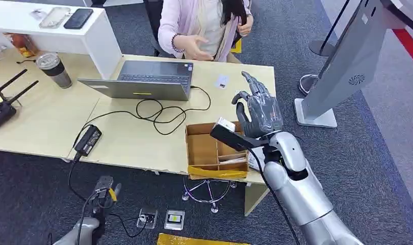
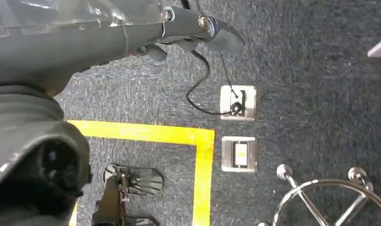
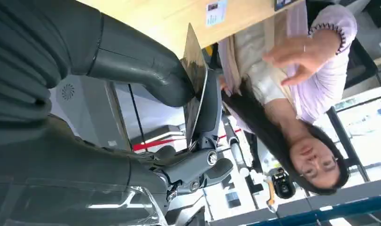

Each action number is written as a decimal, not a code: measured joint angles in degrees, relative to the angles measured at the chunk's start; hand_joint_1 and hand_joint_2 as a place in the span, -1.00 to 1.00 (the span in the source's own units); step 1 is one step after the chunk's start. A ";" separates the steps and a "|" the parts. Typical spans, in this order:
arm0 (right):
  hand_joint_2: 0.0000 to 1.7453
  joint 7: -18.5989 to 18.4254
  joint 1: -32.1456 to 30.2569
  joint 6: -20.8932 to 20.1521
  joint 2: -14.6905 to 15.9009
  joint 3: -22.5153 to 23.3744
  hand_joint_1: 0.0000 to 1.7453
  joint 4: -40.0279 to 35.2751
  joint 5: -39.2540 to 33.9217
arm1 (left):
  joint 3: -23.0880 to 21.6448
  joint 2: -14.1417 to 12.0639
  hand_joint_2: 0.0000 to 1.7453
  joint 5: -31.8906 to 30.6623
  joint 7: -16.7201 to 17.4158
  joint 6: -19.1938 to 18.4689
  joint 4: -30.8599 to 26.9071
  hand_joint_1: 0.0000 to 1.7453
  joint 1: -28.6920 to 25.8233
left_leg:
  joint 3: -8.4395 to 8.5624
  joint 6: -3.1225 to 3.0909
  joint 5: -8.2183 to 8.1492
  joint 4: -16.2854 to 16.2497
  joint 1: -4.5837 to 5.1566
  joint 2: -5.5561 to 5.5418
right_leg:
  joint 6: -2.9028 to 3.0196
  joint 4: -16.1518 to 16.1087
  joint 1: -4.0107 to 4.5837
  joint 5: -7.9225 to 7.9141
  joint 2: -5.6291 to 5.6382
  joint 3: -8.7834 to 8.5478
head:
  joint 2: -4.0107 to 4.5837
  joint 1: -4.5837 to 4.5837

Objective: Pass the card to the sensor for recognition and then transmit it.

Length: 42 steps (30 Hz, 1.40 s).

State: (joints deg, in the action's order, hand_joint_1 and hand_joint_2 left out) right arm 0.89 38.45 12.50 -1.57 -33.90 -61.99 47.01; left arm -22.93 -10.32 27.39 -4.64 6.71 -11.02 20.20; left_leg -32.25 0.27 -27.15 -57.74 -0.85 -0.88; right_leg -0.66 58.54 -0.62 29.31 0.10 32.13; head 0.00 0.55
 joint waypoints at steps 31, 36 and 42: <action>-1.00 2.73 8.98 3.54 -5.49 0.02 -1.00 18.61 1.75 | -0.11 1.94 -1.00 -1.73 2.17 -1.11 -0.22 -1.00 2.52 | -0.01 0.00 0.00 -0.01 0.00 0.00 | 0.00 0.00 0.00 0.00 0.00 0.00 | 0.00 -0.02; -1.00 3.57 9.66 4.20 -5.31 1.01 -1.00 19.44 1.27 | -0.11 1.97 -1.00 -1.38 2.17 -0.96 -0.20 -1.00 2.49 | 0.00 0.00 0.00 -0.02 0.00 0.00 | 0.00 -0.01 0.00 0.00 0.00 0.01 | 0.00 0.00; -1.00 7.65 10.87 11.41 -0.69 4.49 -1.00 22.53 3.15 | -0.09 2.01 -1.00 -0.96 1.58 -0.87 -0.17 -1.00 1.98 | -0.01 -0.01 0.00 -0.04 0.04 -0.03 | -0.03 -0.03 -0.05 -0.02 -0.04 -0.01 | 0.00 -0.02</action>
State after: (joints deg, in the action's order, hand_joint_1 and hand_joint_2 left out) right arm 8.54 49.32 23.91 -2.26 -29.41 -39.46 50.17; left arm -23.02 -8.31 26.42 -3.06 5.84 -11.19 22.18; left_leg -32.26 0.26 -27.15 -57.78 -0.81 -0.92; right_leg -0.70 58.51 -0.67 29.29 0.06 32.12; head 0.00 0.52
